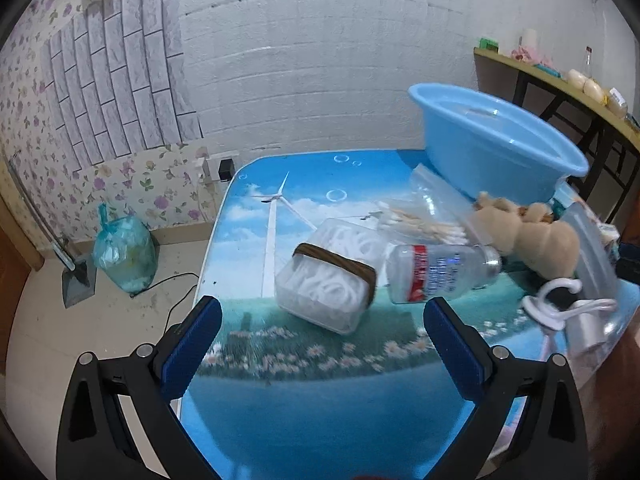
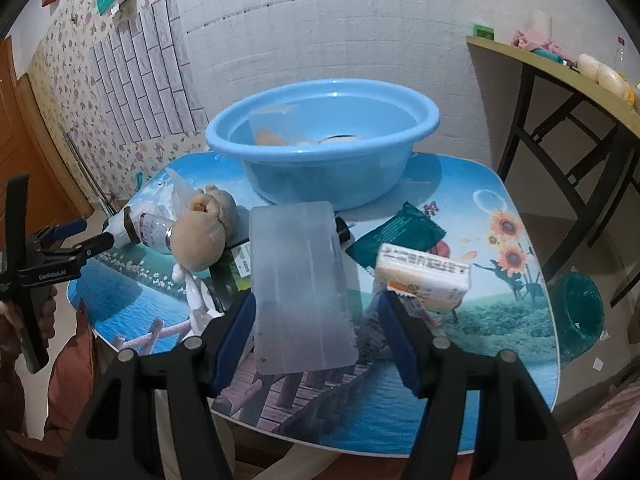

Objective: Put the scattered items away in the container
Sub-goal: 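Grasp the clear plastic case with the right gripper while the left grasps the hair-tie box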

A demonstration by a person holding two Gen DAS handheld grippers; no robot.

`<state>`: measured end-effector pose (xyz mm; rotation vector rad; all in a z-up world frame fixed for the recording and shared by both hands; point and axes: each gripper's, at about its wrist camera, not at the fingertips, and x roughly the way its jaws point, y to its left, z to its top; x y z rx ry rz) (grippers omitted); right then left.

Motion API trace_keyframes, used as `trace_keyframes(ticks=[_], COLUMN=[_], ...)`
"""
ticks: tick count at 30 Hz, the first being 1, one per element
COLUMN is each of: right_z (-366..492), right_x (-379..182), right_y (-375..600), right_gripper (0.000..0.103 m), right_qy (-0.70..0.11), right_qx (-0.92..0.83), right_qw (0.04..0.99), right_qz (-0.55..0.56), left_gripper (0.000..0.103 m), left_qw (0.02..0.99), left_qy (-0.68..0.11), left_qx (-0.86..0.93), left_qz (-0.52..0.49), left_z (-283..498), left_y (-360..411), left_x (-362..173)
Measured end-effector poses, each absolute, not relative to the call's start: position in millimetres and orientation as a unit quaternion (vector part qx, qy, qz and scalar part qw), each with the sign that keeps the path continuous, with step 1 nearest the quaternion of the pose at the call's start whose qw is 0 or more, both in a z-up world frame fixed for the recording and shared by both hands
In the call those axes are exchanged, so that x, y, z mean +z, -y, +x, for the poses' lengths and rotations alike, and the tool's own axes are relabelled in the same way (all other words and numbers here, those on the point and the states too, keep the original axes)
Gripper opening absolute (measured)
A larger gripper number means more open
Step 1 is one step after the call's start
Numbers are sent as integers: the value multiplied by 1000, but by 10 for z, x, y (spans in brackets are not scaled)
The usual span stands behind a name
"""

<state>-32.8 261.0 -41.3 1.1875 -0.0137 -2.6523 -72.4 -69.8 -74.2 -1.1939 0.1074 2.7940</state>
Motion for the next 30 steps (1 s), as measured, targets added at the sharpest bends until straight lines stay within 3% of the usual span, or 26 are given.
trace_keyframes(ticks=[9,10,11,14,26,30], right_z=[-440,-445,-452,-469,-477,-450], right_x=[-464,-459,-458,-450,-534,-517], right_y=[-2553,-2549,-2544,-2510,-2430,-2468], right_gripper=[64,65,65,66,66,59], right_qy=[-3,-2,-1,-2,-18,-13], right_qx=[-901,-901,-901,-901,-894,-896], right_qw=[115,117,117,120,129,128], right_qz=[418,418,417,417,430,425], left_gripper=[101,96,82,60,58,58], left_qw=[69,73,74,100,104,103], left_qy=[-47,-47,-47,-32,-30,-27], left_qx=[912,912,912,903,904,904], left_qz=[-402,-401,-401,-417,-415,-414], left_z=[-979,-996,-1006,-1061,-902,-782], left_y=[771,764,759,749,724,718], left_x=[-833,-827,-826,-850,-818,-778])
